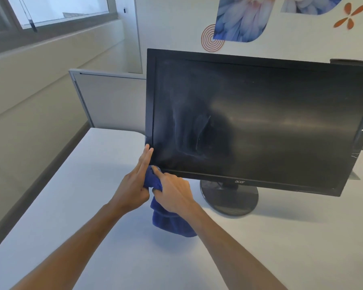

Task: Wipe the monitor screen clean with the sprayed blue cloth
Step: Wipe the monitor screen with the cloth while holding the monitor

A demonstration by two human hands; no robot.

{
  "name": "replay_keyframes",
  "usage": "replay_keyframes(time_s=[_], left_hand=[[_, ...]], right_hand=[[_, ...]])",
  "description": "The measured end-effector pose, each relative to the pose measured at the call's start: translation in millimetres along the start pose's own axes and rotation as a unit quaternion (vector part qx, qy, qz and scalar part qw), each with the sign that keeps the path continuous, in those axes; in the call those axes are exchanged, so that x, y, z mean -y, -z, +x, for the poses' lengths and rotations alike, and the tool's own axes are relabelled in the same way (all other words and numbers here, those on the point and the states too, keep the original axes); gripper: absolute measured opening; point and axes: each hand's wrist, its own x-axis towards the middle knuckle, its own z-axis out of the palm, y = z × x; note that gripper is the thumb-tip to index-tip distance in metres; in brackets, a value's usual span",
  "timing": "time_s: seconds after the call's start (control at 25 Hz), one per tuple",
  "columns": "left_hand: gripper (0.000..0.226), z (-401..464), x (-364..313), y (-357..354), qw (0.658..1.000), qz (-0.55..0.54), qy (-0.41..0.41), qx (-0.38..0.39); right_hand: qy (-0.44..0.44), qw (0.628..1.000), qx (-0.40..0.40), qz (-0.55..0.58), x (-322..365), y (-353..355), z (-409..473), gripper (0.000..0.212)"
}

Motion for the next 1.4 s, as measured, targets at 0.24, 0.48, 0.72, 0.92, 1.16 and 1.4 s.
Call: replay_keyframes(time_s=[0.24, 0.48, 0.72, 0.92, 1.16, 1.4], left_hand=[[0.113, -1, 2, 0, 1.000, 0.017, -0.013, 0.005], [0.115, -1, 10, 1, 0.999, 0.001, 0.030, 0.013], [0.119, -1, 13, -1, 0.998, 0.038, 0.034, 0.025], [0.112, -1, 11, 0, 1.000, 0.009, 0.028, 0.009], [0.106, 1, 7, -3, 0.998, -0.047, 0.041, 0.004], [0.108, 0, 9, -6, 0.999, -0.032, 0.024, -0.004]], right_hand=[[-0.008, 1.000, 0.021, 0.008, 0, 12, 12, 0.041], [-0.021, 0.995, 0.065, 0.067, -6, 23, 15, 0.031], [-0.068, 0.988, -0.122, 0.068, -18, 18, -16, 0.044], [0.011, 0.997, -0.072, -0.009, -2, 17, -1, 0.049], [-0.012, 1.000, -0.011, 0.002, 8, -2, 0, 0.042], [-0.011, 0.999, 0.028, 0.016, 8, 7, 3, 0.036]])
